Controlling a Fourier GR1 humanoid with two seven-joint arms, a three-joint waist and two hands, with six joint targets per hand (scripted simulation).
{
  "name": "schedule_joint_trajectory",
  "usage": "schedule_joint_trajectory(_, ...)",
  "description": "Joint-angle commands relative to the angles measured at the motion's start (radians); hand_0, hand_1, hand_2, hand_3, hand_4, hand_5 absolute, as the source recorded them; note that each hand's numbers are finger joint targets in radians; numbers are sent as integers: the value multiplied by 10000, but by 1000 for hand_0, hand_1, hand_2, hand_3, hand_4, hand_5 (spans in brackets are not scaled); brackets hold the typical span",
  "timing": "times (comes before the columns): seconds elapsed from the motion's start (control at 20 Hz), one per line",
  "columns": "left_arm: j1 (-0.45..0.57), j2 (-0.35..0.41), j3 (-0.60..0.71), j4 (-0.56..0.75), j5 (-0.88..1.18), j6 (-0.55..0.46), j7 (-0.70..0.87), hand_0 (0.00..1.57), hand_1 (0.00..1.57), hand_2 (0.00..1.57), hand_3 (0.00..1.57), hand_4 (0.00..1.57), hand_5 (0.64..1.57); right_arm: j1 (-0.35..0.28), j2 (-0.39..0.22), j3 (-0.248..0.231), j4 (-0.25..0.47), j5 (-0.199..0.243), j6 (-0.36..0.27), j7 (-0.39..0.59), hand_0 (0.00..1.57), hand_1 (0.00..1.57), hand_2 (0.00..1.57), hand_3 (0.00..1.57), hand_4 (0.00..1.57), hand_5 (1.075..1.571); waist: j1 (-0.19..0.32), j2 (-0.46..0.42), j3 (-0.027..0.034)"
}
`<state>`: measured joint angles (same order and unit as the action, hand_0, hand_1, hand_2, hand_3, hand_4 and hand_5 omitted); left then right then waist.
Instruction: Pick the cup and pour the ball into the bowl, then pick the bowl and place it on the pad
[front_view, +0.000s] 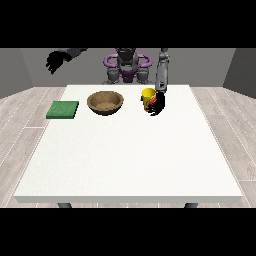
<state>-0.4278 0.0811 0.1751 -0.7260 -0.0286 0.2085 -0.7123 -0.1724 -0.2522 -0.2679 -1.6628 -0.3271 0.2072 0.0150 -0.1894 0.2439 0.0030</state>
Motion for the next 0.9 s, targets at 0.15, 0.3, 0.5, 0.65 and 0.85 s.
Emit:
schedule_joint_trajectory(0.15,-399,-213,-33,892,-575,1487,-29,1286,1286,1571,1571,1391,1447,-246,-1006,-1038,637,-1314,1108,185,0,0,0,149,631,1565,-394,-39,-28)
schedule_joint_trajectory(0.3,-1140,-216,-973,383,-1478,2005,2032,1276,1276,1571,1571,1391,1436,-647,-1202,-1100,1608,-1059,484,1043,0,0,0,269,640,1568,343,-1319,-18)
schedule_joint_trajectory(0.5,-1491,-152,-2103,231,-3022,3064,3368,1286,1286,1571,1571,1413,1467,110,-915,-943,2380,-616,899,281,0,0,0,314,629,1563,566,-2116,6)
schedule_joint_trajectory(0.65,-1818,-248,-3202,659,-4791,4458,4299,1337,1337,1571,1571,1408,1525,95,-1093,-1088,2821,-730,1014,399,0,0,0,250,634,1562,382,-2441,43)
schedule_joint_trajectory(0.85,-2688,143,-4528,1681,-7071,4976,6375,1357,1357,1571,1571,1456,1535,22,-1250,-1086,3312,-796,1296,463,0,0,0,151,668,1561,341,-2822,74)
